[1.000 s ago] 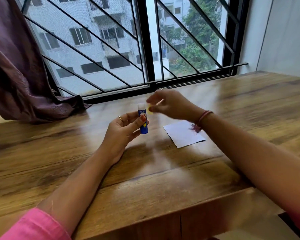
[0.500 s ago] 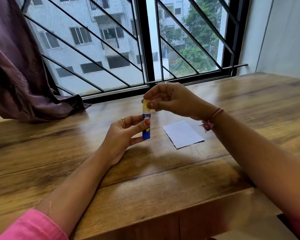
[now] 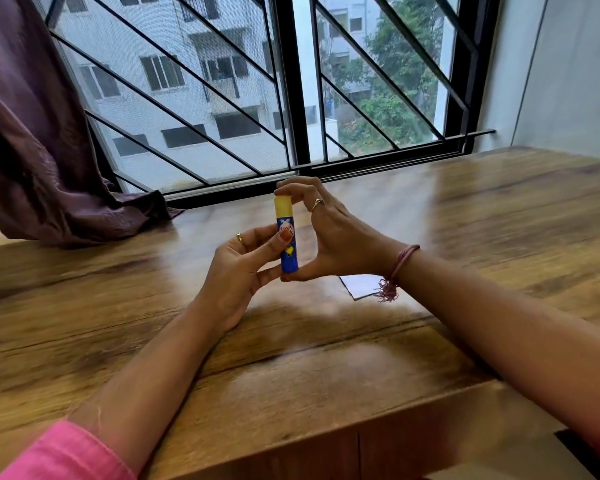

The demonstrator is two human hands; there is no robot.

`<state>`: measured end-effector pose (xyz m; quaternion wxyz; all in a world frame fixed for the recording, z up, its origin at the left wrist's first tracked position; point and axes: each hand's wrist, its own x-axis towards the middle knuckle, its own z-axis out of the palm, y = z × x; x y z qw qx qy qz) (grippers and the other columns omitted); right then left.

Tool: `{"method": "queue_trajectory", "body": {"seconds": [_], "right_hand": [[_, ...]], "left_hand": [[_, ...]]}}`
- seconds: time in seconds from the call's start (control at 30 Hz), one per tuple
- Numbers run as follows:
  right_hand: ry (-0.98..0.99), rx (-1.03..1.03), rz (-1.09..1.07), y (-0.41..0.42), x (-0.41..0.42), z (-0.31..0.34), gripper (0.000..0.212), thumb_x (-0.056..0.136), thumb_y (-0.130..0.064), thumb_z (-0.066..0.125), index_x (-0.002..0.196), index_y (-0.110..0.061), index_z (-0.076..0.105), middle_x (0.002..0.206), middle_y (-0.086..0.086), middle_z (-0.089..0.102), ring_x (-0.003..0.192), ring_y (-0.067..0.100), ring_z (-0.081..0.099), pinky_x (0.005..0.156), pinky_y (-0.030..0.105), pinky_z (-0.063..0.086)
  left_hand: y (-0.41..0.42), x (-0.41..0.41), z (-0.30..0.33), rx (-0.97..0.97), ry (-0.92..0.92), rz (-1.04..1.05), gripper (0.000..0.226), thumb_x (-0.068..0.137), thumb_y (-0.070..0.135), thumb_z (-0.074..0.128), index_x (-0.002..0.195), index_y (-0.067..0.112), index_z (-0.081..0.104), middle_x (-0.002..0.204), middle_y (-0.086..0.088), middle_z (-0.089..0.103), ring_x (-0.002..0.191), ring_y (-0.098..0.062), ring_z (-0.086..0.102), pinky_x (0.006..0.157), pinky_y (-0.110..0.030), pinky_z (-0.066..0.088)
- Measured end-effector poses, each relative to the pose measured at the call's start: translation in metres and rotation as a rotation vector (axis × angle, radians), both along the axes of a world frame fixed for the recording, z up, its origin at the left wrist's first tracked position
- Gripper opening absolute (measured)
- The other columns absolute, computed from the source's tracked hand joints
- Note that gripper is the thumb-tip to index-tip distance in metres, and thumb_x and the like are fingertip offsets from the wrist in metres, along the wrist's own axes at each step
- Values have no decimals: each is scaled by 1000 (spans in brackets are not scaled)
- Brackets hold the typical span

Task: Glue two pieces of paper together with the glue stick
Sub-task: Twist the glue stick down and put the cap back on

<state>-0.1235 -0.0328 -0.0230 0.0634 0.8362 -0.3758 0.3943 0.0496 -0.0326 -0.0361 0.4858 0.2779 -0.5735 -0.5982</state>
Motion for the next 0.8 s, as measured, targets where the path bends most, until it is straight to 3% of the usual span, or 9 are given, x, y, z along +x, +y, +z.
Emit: {"method": "queue_trajectory", "body": {"seconds": [0.1,0.2,0.47,0.8], "right_hand": [[-60,-7,-38,-1,3,-3,96,52,-41,86,130,-6,41,134,13,38,129,22,39,103,47,40],[-82,22,-69,0,4,-4,96,51,-38,87,131,-9,41,138,10,35,132,21,34,102,40,33],[-53,-39,-147,1,4,-4,93,47,-43,85,126,-14,45,126,2,50,119,18,47,96,39,30],[75,75,-134,3,0,-5,95,56,-35,85,136,-15,36,133,5,41,123,21,37,97,35,27]], "left_hand": [[1,-1,0,-5,6,4,23,77,17,65,99,11,69,85,0,74,82,-11,70,66,-23,57],[0,-1,-1,-7,-6,24,18,83,13,63,100,11,68,86,0,75,84,-12,70,67,-23,57],[-2,-1,-2,-1,-14,33,21,82,14,63,102,11,68,90,-1,75,88,-14,71,69,-23,57],[-2,2,-3,27,-60,-50,36,71,7,69,107,10,64,90,-1,75,84,-15,72,70,-24,58]]}}
